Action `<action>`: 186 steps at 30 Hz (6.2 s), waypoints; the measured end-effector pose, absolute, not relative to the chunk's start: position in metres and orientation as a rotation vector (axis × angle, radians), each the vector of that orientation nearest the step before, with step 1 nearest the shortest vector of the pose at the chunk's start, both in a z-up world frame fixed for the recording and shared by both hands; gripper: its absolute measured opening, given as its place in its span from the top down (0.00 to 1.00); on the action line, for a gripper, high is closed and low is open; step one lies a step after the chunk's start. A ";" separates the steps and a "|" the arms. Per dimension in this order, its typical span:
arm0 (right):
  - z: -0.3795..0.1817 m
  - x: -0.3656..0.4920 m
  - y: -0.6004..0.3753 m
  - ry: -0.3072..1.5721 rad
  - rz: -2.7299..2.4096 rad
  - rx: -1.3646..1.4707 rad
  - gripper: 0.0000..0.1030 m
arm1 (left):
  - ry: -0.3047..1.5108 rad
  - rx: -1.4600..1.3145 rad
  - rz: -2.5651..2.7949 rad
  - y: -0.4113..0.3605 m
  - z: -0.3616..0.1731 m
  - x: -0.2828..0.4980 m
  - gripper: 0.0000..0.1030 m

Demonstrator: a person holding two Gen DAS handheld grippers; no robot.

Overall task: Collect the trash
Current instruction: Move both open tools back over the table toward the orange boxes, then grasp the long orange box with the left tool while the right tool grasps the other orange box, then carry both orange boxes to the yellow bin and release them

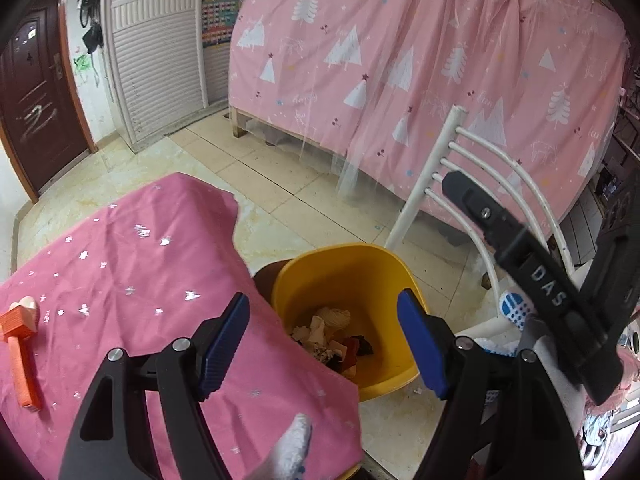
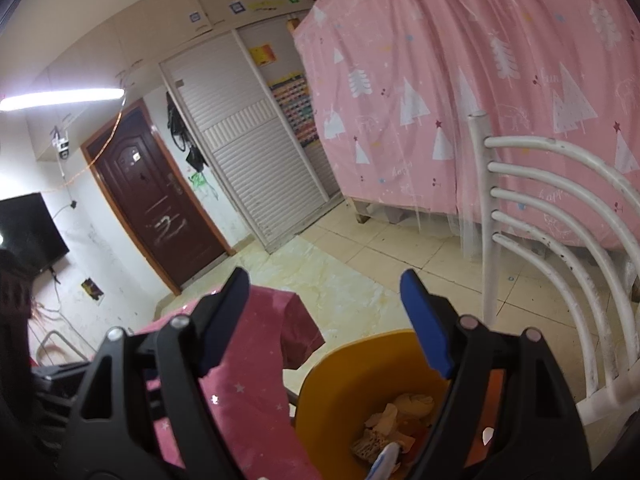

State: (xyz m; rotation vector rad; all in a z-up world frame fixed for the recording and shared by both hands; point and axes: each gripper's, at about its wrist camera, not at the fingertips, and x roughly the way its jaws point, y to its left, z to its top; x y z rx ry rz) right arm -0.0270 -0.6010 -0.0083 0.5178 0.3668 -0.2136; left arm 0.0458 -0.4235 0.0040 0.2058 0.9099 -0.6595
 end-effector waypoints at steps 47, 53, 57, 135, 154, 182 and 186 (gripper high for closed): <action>0.004 0.066 -0.405 0.567 0.159 0.292 0.19 | 0.978 -0.036 -0.047 -0.136 -0.020 0.125 0.34; 0.003 0.072 -0.389 0.584 0.184 0.268 0.18 | 1.024 -0.069 -0.015 -0.108 -0.034 0.127 0.43; 0.003 0.076 -0.381 0.594 0.197 0.254 0.18 | 1.059 -0.078 -0.014 -0.100 -0.047 0.129 0.56; 0.005 0.143 -0.243 0.698 0.440 -0.034 0.82 | 0.988 -0.284 0.004 0.020 -0.049 0.116 0.86; 0.016 0.097 -0.341 0.594 0.325 0.175 0.81 | 0.984 -0.198 0.054 -0.002 -0.053 0.127 0.86; -0.026 0.025 -0.530 0.552 -0.161 0.294 0.80 | 0.778 0.019 -0.323 -0.183 0.057 0.064 0.86; -0.039 0.017 -0.554 0.546 -0.213 0.359 0.53 | 0.778 0.066 -0.388 -0.218 0.059 0.058 0.86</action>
